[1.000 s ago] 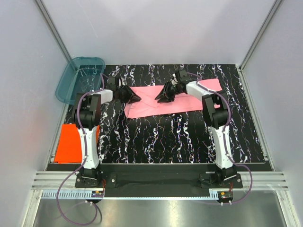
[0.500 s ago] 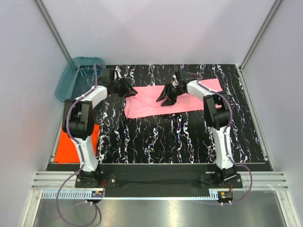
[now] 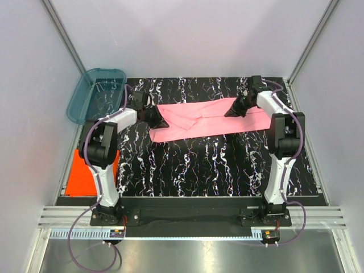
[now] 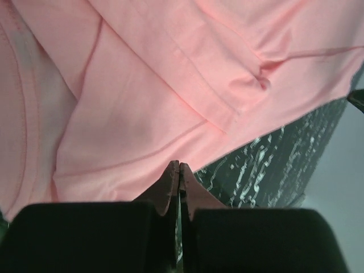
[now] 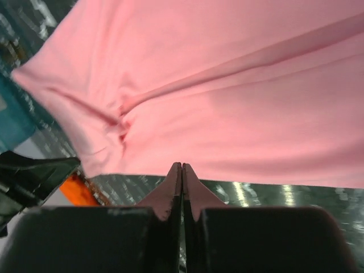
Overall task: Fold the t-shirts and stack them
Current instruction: Fold the tshirt
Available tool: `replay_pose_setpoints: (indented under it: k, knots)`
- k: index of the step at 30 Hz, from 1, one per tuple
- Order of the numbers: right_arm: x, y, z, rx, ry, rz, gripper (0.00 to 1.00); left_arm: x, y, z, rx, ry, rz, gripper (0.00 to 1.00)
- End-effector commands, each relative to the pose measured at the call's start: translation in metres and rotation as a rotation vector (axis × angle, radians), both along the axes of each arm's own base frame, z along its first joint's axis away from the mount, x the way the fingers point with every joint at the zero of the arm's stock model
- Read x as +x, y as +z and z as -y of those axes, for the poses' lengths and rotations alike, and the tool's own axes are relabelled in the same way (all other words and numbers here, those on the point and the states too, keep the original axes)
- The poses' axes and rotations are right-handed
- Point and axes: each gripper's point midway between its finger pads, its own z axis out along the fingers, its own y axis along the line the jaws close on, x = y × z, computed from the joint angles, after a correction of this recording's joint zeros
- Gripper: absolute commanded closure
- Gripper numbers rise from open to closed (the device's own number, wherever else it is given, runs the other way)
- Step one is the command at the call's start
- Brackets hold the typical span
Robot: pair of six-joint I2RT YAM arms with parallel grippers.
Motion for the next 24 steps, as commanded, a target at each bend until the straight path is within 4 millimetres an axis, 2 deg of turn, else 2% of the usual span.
replay_pose_setpoints:
  k: [1,3,4,6,7,11,16,20,21,24]
  knots:
    - [-0.009,-0.028,0.033,-0.132,0.008,-0.052,0.99,0.016,-0.017,-0.004,0.079,0.028,-0.01,1.0]
    - [-0.013,-0.046,0.044,-0.182,0.019,-0.09,1.0,0.019,-0.025,-0.007,0.1,0.043,-0.033,1.0]
    - [-0.014,-0.052,0.046,-0.197,0.025,-0.101,1.0,0.018,-0.037,-0.007,0.117,0.047,-0.056,1.0]
    - [-0.021,-0.064,0.051,-0.225,0.038,-0.136,1.0,0.021,-0.042,-0.011,0.138,0.062,-0.07,1.0]
    - [-0.023,-0.067,0.052,-0.229,0.041,-0.146,1.0,0.022,-0.05,-0.013,0.156,0.066,-0.08,1.0]
    - [-0.038,-0.078,0.053,-0.235,0.056,-0.186,1.0,0.036,-0.056,-0.022,0.202,0.069,-0.083,1.0]
    - [-0.071,-0.086,0.05,-0.231,0.084,-0.243,1.0,0.044,-0.067,-0.034,0.215,0.099,-0.098,0.99]
    - [-0.098,-0.081,0.028,-0.213,0.13,-0.258,1.0,0.057,-0.065,-0.036,0.221,0.09,-0.074,0.98]
    - [-0.114,-0.085,0.018,-0.208,0.153,-0.288,1.0,0.059,-0.066,-0.036,0.225,0.089,-0.072,0.98]
    - [-0.141,-0.085,-0.006,-0.169,0.181,-0.331,0.99,0.07,-0.059,-0.033,0.217,0.072,-0.04,0.97]
